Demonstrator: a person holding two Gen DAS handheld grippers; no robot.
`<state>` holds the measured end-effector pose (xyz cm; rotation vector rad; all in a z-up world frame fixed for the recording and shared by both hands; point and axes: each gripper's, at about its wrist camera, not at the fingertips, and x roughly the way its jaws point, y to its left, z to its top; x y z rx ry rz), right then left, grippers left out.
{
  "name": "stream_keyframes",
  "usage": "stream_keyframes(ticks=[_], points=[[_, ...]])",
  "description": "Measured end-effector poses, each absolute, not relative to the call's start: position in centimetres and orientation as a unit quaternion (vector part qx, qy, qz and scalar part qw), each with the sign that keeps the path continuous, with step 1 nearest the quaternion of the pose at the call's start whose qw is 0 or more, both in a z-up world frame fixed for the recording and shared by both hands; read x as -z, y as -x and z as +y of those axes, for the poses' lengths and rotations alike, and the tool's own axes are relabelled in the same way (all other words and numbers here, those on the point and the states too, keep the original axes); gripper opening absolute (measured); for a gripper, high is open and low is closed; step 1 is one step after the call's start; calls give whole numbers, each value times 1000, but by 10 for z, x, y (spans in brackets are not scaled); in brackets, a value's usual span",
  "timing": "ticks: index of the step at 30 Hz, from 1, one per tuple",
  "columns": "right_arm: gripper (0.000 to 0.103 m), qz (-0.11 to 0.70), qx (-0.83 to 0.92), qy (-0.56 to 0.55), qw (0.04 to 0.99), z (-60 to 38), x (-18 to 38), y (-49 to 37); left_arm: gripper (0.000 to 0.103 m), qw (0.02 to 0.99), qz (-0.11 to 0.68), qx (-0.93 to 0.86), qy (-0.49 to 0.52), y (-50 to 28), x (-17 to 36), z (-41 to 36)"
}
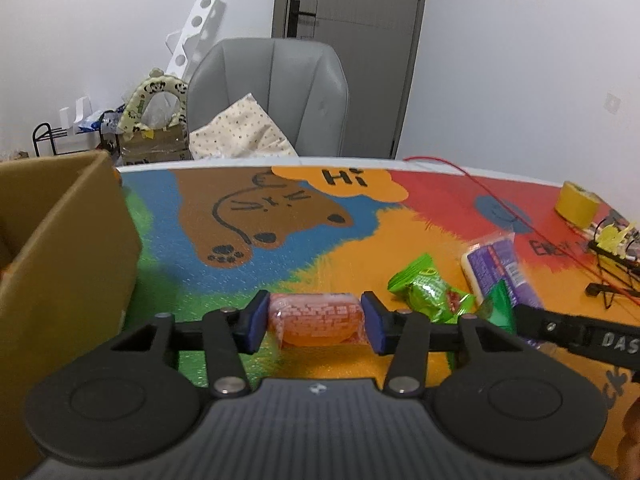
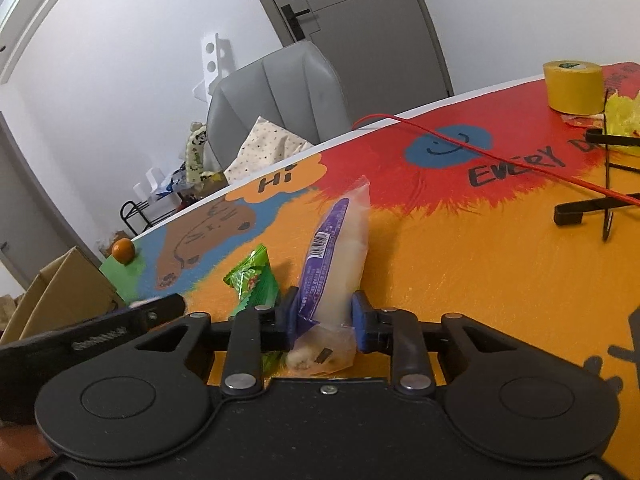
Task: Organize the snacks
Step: 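Grasp the orange packet with the left gripper while the right gripper grasps the purple packet, then carry the orange packet over the box with the left gripper while the right gripper regrasps the purple packet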
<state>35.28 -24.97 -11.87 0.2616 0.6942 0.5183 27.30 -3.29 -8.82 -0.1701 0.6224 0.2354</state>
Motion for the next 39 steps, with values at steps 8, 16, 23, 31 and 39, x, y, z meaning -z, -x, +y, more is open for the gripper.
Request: stream_keyframes(ticks=[8, 16, 23, 31, 39], points=[[23, 322, -239, -152, 903, -261, 110, -338, 48, 944, 296, -112, 88, -253, 73, -31], [22, 296, -244, -168, 908, -266, 92, -327, 48, 950, 282, -101, 87, -232, 55, -30], [19, 275, -264, -163, 910, -258, 73, -315, 48, 956, 262, -103, 88, -214, 36, -26], [15, 265, -286, -164, 906, -251, 60, -303, 48, 959, 241, -114, 94, -195, 19, -13], [0, 267, -296, -162, 903, -247, 52, -295, 48, 960, 224, -130, 107, -176, 8, 6]])
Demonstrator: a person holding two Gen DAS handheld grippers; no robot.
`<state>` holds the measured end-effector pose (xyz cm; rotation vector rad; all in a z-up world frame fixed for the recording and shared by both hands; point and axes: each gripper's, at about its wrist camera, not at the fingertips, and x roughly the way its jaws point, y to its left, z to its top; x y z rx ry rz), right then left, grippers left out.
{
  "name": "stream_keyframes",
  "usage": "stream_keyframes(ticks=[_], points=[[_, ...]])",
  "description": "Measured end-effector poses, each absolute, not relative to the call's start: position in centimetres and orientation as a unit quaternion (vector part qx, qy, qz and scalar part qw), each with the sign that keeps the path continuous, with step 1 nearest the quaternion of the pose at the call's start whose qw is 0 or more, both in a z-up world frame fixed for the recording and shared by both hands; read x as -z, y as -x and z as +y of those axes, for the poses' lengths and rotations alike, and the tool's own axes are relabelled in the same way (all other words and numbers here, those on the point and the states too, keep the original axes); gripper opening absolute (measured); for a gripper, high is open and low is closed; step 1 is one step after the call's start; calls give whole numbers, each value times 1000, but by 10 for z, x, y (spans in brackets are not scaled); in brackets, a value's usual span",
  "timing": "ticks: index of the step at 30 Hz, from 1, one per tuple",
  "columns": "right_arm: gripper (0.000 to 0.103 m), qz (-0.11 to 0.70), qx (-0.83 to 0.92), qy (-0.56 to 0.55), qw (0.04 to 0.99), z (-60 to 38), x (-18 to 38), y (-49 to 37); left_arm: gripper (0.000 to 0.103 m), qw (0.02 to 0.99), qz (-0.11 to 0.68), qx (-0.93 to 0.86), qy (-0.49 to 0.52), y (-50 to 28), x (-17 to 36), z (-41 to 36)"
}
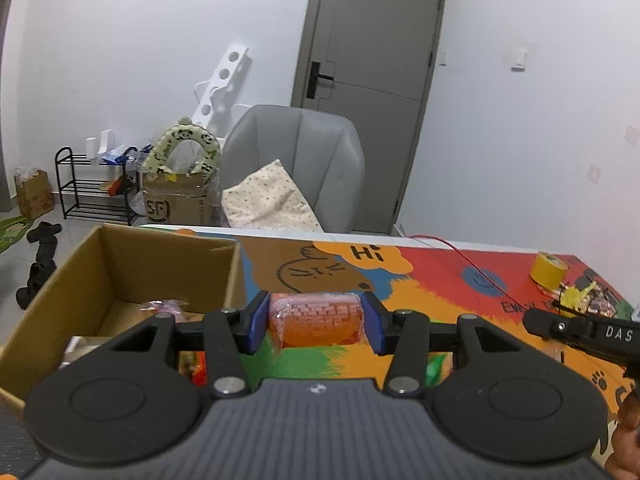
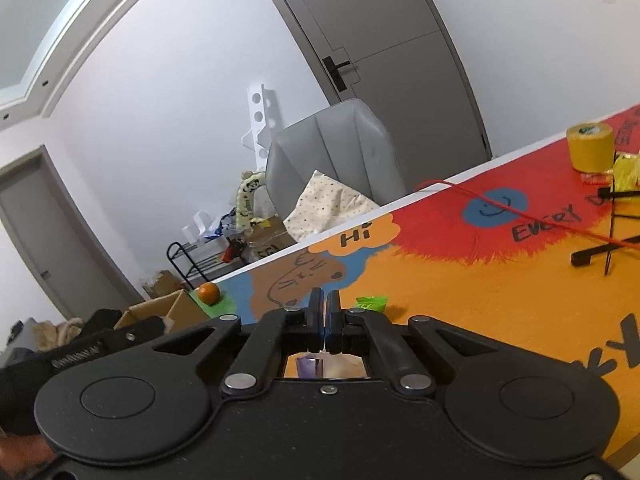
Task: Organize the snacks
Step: 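Carry the orange packet over the box with the left gripper while the right gripper regrasps the purple packet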
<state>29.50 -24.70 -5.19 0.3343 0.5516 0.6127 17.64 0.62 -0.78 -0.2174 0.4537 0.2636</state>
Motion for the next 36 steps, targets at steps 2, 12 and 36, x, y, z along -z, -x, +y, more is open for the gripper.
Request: stream_keyframes(ticks=[2, 12, 36], points=[[0, 273, -294, -155, 903, -244, 54, -295, 48, 959, 221, -135, 112, -172, 7, 13], [0, 291, -285, -133, 904, -246, 61, -281, 48, 951, 212, -175, 139, -147, 5, 59], [77, 352, -226, -58, 907, -231, 106, -294, 48, 935, 240, -214, 150, -143, 23, 112]])
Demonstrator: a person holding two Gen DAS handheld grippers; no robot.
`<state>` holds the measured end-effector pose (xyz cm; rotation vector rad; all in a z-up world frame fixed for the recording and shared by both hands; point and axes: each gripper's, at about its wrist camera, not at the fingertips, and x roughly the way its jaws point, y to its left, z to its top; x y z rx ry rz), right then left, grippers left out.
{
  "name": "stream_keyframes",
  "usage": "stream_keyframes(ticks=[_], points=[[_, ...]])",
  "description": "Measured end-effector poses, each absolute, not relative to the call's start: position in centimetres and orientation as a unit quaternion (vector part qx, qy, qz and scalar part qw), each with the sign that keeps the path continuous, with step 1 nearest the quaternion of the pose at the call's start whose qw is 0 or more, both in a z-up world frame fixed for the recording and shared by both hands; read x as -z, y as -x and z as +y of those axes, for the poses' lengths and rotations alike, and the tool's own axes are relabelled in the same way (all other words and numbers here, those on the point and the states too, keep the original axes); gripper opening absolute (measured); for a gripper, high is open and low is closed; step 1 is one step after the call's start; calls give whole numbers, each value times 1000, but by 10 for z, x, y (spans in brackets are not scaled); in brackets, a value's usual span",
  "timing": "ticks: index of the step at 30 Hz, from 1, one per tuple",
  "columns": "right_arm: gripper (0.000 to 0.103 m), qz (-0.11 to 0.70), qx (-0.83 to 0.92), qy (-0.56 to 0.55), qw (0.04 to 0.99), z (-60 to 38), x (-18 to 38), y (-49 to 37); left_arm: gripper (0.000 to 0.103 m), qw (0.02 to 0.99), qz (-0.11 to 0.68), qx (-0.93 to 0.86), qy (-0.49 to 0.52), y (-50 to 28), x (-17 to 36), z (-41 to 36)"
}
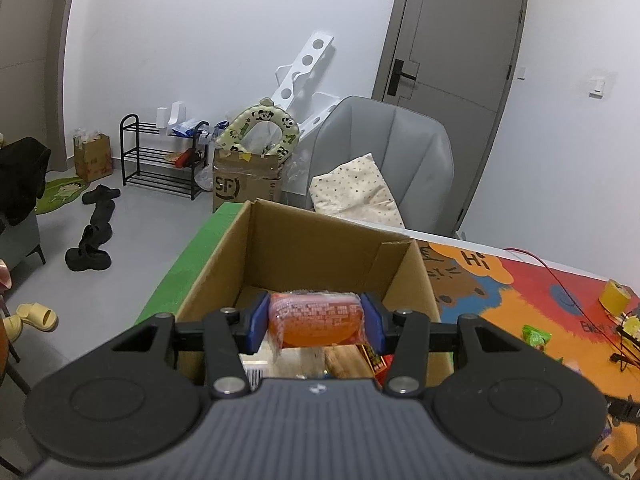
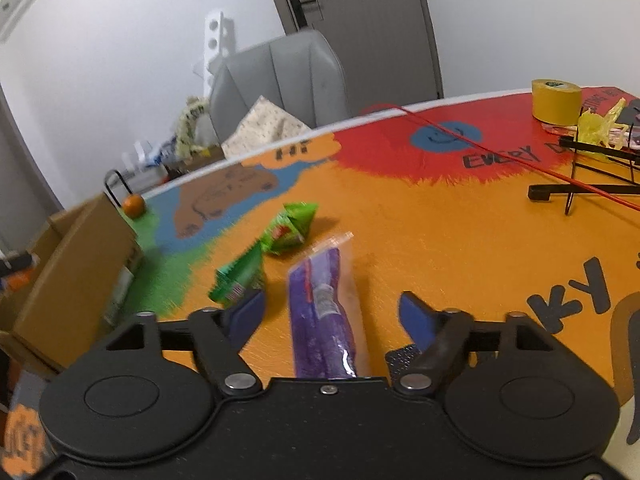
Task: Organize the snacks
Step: 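Carry the orange packet over the box with the left gripper while the right gripper regrasps the purple packet, then open the left gripper to drop the orange packet into the box, then carry the purple packet over the box with the right gripper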
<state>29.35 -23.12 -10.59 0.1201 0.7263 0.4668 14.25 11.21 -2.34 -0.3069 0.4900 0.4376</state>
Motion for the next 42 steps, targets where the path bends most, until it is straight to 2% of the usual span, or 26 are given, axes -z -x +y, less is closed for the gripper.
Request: stream_keyframes(ticks=[3, 5, 8, 22, 26, 42], points=[[71, 368, -236, -38, 899, -223, 115, -294, 51, 934, 240, -221, 145, -149, 22, 115], [36, 364, -232, -16, 902, -218, 117, -291, 59, 934, 240, -221, 142, -152, 22, 116], [30, 368, -244, -35, 897, -222, 114, -293, 70, 935, 241, -218, 142, -149, 22, 115], [28, 325, -275, -56, 903, -194, 71, -291, 72, 936, 233, -220, 147, -125, 15, 123], [28, 317, -295, -52, 900, -174, 59, -289, 77, 934, 227, -230, 152, -116, 12, 131], [28, 304, -363, -27, 880, -88, 23, -282, 83, 923, 222, -262, 174, -89, 15, 171]])
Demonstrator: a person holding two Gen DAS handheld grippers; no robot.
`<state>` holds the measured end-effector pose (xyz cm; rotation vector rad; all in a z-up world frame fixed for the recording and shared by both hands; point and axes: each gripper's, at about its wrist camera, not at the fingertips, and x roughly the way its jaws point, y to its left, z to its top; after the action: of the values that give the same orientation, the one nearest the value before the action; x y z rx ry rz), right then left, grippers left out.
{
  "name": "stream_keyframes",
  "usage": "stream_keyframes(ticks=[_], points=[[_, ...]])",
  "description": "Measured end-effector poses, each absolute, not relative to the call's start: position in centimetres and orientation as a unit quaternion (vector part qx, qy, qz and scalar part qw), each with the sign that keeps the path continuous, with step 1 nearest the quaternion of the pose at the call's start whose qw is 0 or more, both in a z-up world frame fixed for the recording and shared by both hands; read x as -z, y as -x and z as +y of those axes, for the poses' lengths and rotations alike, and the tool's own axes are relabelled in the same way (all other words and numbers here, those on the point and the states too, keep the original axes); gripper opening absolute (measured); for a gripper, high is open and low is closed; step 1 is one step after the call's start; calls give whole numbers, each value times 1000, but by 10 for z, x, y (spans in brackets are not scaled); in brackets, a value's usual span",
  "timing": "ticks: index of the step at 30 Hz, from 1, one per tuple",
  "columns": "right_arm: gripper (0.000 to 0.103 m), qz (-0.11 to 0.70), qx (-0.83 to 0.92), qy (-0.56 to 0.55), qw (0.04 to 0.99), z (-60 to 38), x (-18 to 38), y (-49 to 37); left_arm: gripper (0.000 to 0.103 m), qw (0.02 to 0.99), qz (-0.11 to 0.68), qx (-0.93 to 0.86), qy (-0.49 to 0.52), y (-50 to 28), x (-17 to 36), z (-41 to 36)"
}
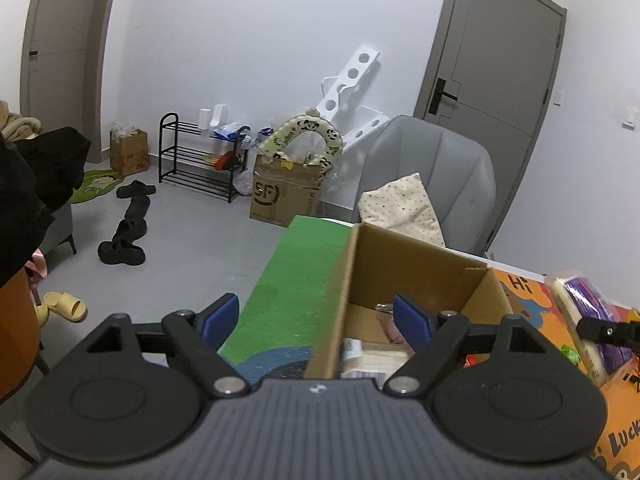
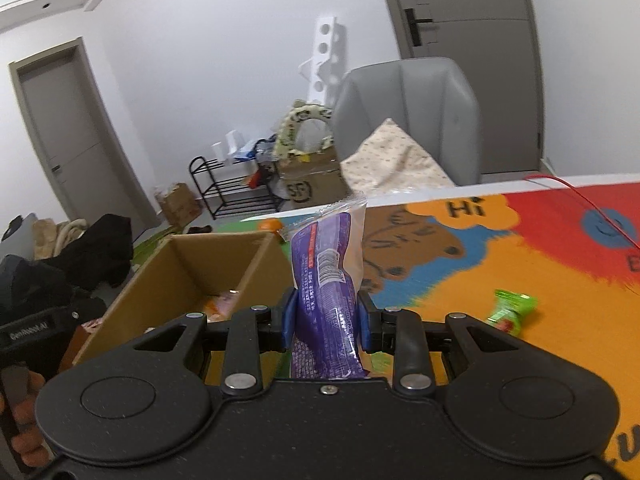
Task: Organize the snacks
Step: 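Carry the purple packet over the box with the right gripper, then open the right gripper to drop the purple packet into the box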
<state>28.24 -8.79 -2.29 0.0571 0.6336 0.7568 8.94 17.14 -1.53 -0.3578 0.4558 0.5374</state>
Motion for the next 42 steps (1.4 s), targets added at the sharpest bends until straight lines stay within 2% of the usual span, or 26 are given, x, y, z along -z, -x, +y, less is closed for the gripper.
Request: stream_keyframes(ticks=[21, 26, 36, 40, 42], points=[[29, 320, -429, 13, 844, 21, 15, -259, 84, 909, 212, -287, 214, -56, 28, 216], [52, 310, -466, 14, 829, 28, 15, -249, 84, 909, 214, -286, 214, -56, 28, 217], [53, 307, -438, -6, 845, -12, 5, -256, 84, 917, 207, -270, 206, -63, 19, 199], [55, 307, -419, -22, 854, -39, 6, -262, 84, 925, 206, -255, 191, -72, 12, 182], [59, 309, -405, -30, 860, -53, 8, -266, 84, 929, 207, -245, 184, -78, 10, 172]])
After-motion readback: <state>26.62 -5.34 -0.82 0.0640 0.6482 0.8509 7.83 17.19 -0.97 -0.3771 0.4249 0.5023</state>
